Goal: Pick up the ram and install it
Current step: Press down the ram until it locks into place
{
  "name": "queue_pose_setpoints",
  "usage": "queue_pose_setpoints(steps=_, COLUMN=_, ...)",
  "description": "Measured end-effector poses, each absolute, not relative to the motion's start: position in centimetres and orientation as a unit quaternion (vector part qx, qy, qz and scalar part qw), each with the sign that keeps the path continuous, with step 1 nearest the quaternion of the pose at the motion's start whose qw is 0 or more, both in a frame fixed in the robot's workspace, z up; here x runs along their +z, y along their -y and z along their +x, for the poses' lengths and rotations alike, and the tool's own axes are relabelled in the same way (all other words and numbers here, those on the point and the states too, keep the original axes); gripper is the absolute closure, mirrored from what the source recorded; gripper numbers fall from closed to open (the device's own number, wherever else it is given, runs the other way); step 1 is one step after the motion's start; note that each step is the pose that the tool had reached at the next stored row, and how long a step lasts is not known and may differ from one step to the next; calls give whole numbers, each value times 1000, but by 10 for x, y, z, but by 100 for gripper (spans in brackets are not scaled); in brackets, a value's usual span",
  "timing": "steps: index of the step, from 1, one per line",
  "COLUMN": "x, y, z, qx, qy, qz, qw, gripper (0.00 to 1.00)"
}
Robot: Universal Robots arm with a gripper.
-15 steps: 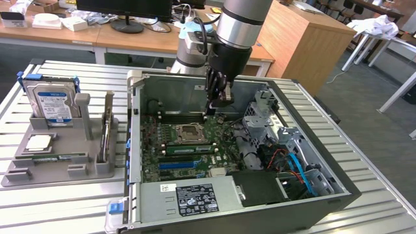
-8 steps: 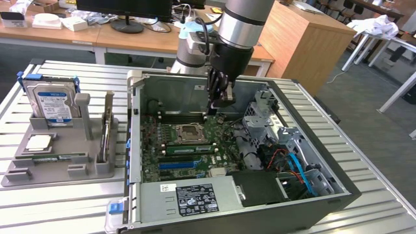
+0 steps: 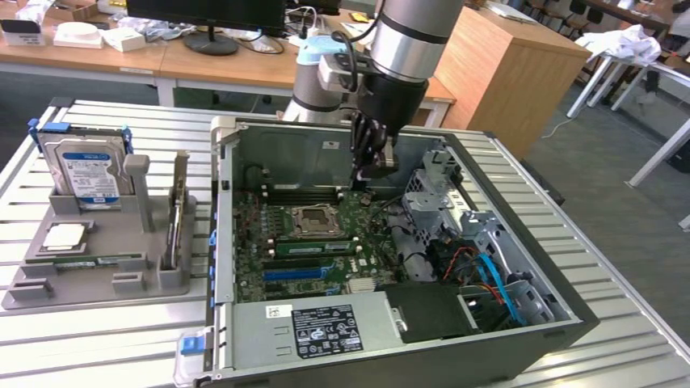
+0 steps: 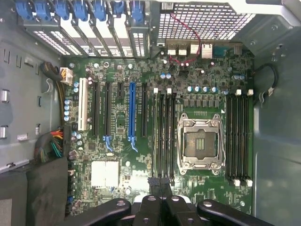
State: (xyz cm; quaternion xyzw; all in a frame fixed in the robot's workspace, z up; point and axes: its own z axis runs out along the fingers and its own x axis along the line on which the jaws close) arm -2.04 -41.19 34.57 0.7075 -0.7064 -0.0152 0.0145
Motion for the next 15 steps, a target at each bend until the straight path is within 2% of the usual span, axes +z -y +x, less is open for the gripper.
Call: queue_pose_setpoints(steps=15, x=346, y=412, z=-2, qx=-15, qy=706, qz=708, qw=14, gripper=90)
